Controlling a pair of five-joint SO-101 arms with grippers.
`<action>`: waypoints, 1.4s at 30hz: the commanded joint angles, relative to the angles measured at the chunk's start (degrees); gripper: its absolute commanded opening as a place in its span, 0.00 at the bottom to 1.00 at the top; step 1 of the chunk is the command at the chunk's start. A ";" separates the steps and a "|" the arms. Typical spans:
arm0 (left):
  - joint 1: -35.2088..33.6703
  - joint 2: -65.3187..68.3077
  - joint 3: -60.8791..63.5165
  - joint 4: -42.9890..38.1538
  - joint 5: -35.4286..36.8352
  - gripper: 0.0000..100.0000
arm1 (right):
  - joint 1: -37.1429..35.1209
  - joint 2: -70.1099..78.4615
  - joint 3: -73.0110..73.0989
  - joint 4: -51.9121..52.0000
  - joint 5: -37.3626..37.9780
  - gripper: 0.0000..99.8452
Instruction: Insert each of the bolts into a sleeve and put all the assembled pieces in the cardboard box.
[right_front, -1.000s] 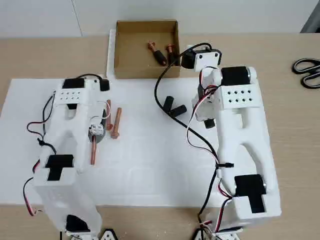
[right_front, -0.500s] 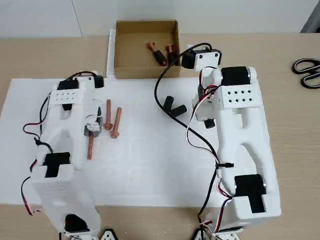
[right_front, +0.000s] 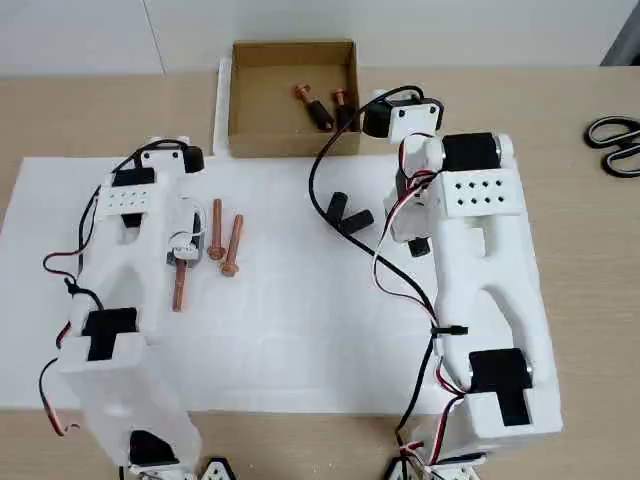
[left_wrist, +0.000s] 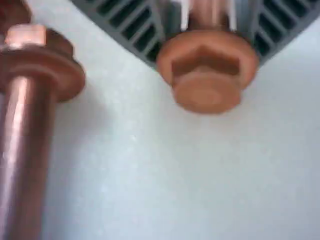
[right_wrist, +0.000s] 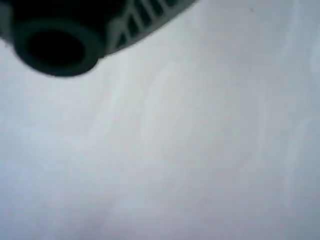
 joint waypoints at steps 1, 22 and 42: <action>-0.44 0.00 1.89 -3.08 -0.44 0.06 | 0.13 -2.86 -2.29 0.13 -0.53 0.00; -0.53 -38.86 1.98 12.22 -0.53 0.00 | 0.57 -7.34 -2.55 1.10 0.09 0.00; 3.87 -58.81 2.33 10.90 15.47 0.00 | 1.27 -49.01 23.12 -11.47 2.02 0.01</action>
